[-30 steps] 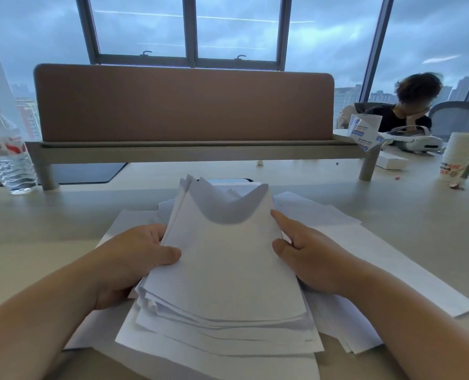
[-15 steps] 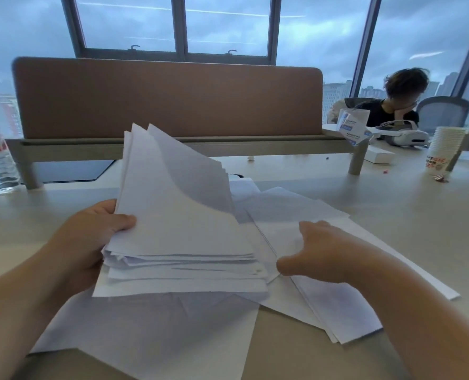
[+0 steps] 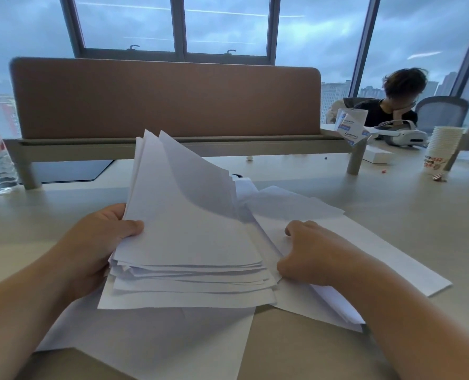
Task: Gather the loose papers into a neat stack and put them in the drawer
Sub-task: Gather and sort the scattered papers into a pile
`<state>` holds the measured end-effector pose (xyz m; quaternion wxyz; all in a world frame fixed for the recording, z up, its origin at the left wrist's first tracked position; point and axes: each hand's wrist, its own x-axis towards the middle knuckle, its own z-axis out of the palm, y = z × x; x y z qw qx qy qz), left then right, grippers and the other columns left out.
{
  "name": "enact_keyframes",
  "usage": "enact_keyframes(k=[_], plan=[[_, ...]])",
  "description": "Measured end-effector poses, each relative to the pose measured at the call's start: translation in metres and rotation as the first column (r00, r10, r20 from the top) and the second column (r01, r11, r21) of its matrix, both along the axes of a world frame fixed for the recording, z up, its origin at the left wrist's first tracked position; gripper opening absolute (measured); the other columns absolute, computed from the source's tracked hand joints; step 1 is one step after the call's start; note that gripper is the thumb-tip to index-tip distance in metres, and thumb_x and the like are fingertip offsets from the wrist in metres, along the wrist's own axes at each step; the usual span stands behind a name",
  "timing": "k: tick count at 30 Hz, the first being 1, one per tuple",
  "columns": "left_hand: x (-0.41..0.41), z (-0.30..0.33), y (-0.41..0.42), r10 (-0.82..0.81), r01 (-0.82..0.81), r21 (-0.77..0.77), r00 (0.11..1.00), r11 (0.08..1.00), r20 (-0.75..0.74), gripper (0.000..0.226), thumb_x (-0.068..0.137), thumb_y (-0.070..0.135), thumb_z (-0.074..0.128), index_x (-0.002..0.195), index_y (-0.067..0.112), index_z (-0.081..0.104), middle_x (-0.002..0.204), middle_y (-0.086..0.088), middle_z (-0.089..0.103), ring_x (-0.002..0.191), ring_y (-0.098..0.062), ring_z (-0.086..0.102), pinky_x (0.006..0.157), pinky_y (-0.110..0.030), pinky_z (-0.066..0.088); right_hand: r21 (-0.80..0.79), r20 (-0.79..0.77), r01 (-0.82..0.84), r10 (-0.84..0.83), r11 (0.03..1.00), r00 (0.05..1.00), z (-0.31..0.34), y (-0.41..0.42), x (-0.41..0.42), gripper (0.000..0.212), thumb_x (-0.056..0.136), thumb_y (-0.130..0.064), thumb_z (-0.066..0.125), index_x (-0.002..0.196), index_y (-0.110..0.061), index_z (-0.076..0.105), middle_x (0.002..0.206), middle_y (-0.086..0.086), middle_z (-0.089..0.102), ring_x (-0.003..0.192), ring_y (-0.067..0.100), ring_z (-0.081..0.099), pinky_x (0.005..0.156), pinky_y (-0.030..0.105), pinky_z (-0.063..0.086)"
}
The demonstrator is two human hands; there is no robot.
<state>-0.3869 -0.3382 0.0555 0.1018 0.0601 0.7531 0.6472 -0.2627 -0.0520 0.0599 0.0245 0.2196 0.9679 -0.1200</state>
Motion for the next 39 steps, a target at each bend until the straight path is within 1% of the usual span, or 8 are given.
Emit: enact_keyframes(k=[5, 10, 14, 23, 26, 31, 35, 39], plan=[[0.001, 0.001, 0.000, -0.010, 0.010, 0.005, 1.000, 1.000, 0.020, 0.026, 0.103, 0.001, 0.051, 0.114, 0.009, 0.073, 0.101, -0.021, 0.080, 0.084, -0.039, 0.074, 0.085, -0.050, 0.055, 0.054, -0.044, -0.040, 0.043, 0.998, 0.998, -0.005, 0.001, -0.003, 0.045, 0.091, -0.031, 0.057, 0.135, -0.025, 0.052, 0.139, -0.001, 0.051, 0.124, 0.023, 0.055, 0.105, 0.039, 0.047], [0.002, 0.001, 0.001, 0.002, -0.002, 0.005, 1.000, 1.000, 0.020, 0.025, 0.102, 0.000, 0.051, 0.113, 0.008, 0.073, 0.100, -0.022, 0.080, 0.086, -0.039, 0.072, 0.076, -0.045, 0.058, 0.095, -0.071, -0.034, 0.041, 0.995, 0.997, -0.004, 0.006, -0.003, 0.040, 0.093, -0.036, 0.056, 0.131, -0.023, 0.058, 0.133, -0.001, 0.059, 0.118, 0.021, 0.058, 0.098, 0.036, 0.050], [0.003, 0.001, 0.002, 0.001, -0.001, 0.009, 1.000, 1.000, 0.025, 0.026, 0.103, 0.000, 0.051, 0.114, 0.008, 0.072, 0.099, -0.020, 0.081, 0.088, -0.040, 0.072, 0.089, -0.053, 0.056, 0.131, -0.097, -0.006, 0.019, 0.991, 0.995, -0.004, 0.009, -0.004, 0.042, 0.091, -0.037, 0.060, 0.130, -0.021, 0.060, 0.131, 0.002, 0.061, 0.118, 0.023, 0.058, 0.097, 0.034, 0.049], [0.007, 0.004, 0.003, -0.006, 0.006, -0.003, 0.999, 1.000, 0.034, 0.025, 0.103, 0.001, 0.052, 0.115, 0.009, 0.073, 0.098, -0.018, 0.081, 0.085, -0.039, 0.074, 0.086, -0.048, 0.057, 0.202, -0.092, 0.018, 0.000, 0.979, 0.996, -0.006, 0.010, -0.005, 0.004, 0.089, -0.023, 0.056, 0.091, -0.023, 0.060, 0.097, -0.002, 0.060, 0.092, 0.021, 0.058, 0.077, 0.030, 0.046], [0.009, 0.005, 0.004, -0.006, 0.006, -0.008, 0.999, 1.000, 0.048, 0.026, 0.104, 0.001, 0.051, 0.113, 0.009, 0.073, 0.098, -0.019, 0.081, 0.092, -0.043, 0.073, 0.097, -0.061, 0.052, 0.207, -0.115, 0.067, -0.044, 0.976, 0.992, -0.005, 0.009, -0.005, 0.019, 0.092, -0.020, 0.055, 0.074, -0.022, 0.050, 0.083, -0.004, 0.054, 0.083, 0.023, 0.057, 0.073, 0.030, 0.044], [0.013, 0.005, 0.004, -0.042, 0.043, -0.007, 0.996, 0.999, 0.081, 0.028, 0.105, 0.004, 0.049, 0.115, 0.011, 0.074, 0.102, -0.022, 0.080, 0.105, -0.054, 0.070, 0.102, -0.070, 0.046, 0.284, -0.197, 0.121, -0.066, 0.951, 0.978, -0.001, 0.006, -0.002, 0.010, 0.093, -0.025, 0.055, 0.089, -0.025, 0.064, 0.088, -0.003, 0.062, 0.081, 0.023, 0.061, 0.073, 0.031, 0.047], [0.010, 0.002, 0.003, -0.064, 0.067, -0.030, 0.993, 0.997, 0.099, 0.026, 0.106, 0.006, 0.050, 0.115, 0.010, 0.073, 0.100, -0.020, 0.081, 0.079, -0.038, 0.078, 0.084, -0.052, 0.058, 0.173, -0.332, 0.115, -0.052, 0.978, 0.942, -0.003, 0.015, -0.005, 0.019, 0.095, -0.028, 0.049, 0.077, -0.024, 0.054, 0.081, -0.004, 0.060, 0.077, 0.020, 0.059, 0.069, 0.032, 0.046], [0.007, -0.002, 0.003, -0.099, 0.106, -0.052, 0.987, 0.993, 0.123, 0.025, 0.106, 0.006, 0.050, 0.115, 0.008, 0.073, 0.100, -0.021, 0.081, 0.073, -0.033, 0.079, 0.063, -0.037, 0.061, -0.055, -0.616, -0.041, -0.002, 0.998, 0.787, 0.000, 0.018, -0.006, 0.021, 0.095, -0.023, 0.050, 0.075, -0.020, 0.056, 0.068, -0.006, 0.059, 0.063, 0.010, 0.052, 0.056, 0.031, 0.038]])
